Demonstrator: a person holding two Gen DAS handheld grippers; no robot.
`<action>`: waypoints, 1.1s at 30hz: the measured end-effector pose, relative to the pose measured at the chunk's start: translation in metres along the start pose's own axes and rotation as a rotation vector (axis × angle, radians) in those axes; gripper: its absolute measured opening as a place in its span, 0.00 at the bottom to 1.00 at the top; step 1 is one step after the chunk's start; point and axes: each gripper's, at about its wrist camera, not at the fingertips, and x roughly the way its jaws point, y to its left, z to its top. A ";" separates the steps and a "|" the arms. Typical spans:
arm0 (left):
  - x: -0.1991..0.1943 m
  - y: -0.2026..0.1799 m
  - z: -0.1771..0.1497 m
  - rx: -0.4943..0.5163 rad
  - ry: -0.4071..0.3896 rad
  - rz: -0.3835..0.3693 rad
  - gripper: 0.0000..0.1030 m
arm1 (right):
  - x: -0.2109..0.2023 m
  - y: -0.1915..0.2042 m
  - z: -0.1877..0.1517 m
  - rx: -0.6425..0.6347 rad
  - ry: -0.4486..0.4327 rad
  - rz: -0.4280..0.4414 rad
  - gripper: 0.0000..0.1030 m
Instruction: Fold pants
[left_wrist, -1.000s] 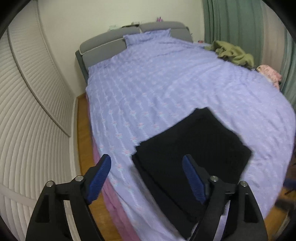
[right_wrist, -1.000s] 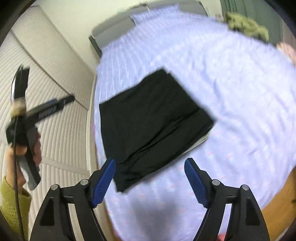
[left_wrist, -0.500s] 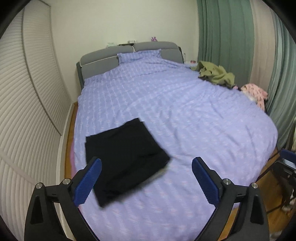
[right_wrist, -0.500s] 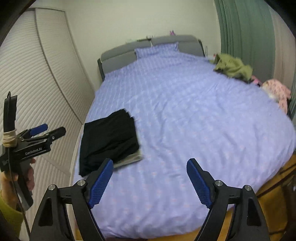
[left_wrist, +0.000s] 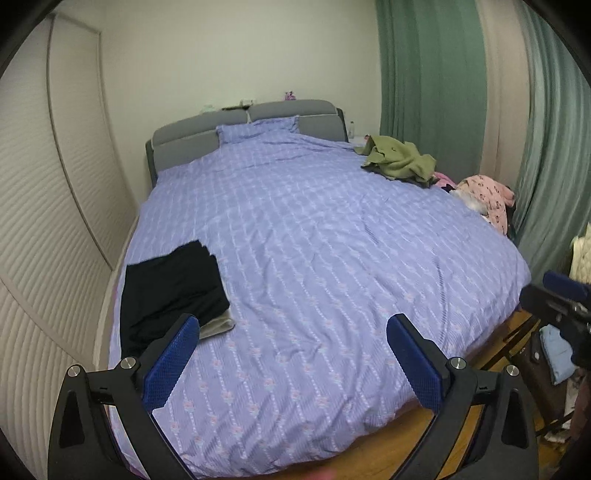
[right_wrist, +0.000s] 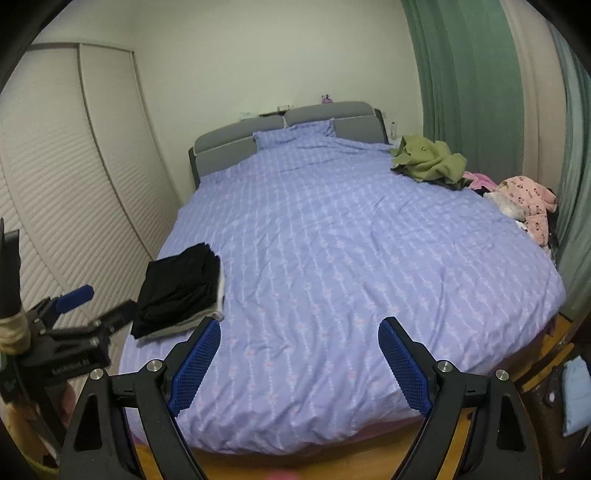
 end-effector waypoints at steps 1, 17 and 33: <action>-0.002 -0.012 0.001 0.011 -0.007 0.008 1.00 | -0.002 -0.005 0.001 0.002 -0.004 0.003 0.86; 0.039 -0.109 0.047 -0.049 0.039 -0.014 1.00 | 0.015 -0.117 0.040 -0.026 -0.001 -0.018 0.86; 0.007 -0.194 0.039 -0.201 0.000 0.127 1.00 | 0.003 -0.204 0.059 -0.156 0.035 0.122 0.86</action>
